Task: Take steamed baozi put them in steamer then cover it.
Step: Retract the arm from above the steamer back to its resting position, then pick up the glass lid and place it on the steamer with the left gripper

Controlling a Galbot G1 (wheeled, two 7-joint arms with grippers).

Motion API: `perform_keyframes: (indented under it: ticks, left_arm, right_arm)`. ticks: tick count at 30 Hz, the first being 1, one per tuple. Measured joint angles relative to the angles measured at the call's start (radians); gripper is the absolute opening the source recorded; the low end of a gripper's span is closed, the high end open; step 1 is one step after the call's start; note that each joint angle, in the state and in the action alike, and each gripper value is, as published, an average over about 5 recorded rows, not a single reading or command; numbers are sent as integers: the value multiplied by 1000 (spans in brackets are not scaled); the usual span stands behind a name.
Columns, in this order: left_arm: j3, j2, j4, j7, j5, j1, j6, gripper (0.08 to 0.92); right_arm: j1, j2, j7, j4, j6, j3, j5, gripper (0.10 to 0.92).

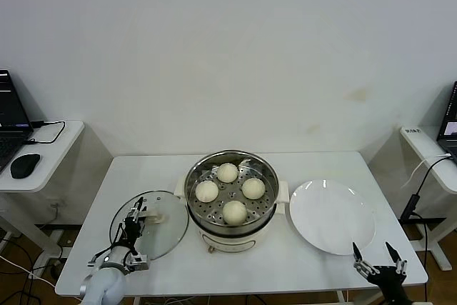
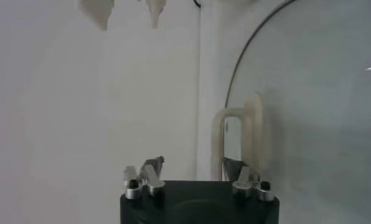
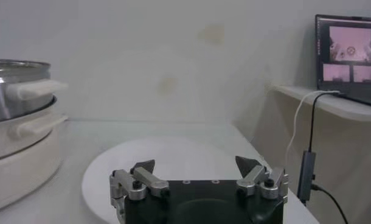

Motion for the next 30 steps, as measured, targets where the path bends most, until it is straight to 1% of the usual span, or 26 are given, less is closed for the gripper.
perform_keyframes:
  ticks: [9, 12, 15, 21, 25, 30]
  left_arm:
    - [-6, -11, 34, -19, -10, -9, -18, 230]
    - [-11, -16, 41, -33, -17, -12, -26, 165]
    - [-16, -19, 45, -51, -25, -14, -36, 148]
    - [-38, -5, 22, -85, -28, 2, -39, 148]
    - [-59, 12, -24, -89, -14, 27, -30, 148]
    - [-94, 44, -111, -79, -2, 74, -13, 148]
  right_arm:
    - [-1, 3, -3, -3, 7, -9, -9, 823]
    - [-1, 5, -4, -4, 10, -13, -14, 823]
    - [-1, 7, -5, -5, 13, -15, -19, 823]
    - [-6, 11, -7, -3, 18, -22, -27, 823]
    - [-7, 11, -8, 0, 20, -26, -32, 823]
    - [-12, 11, -10, 10, 20, -34, -37, 823]
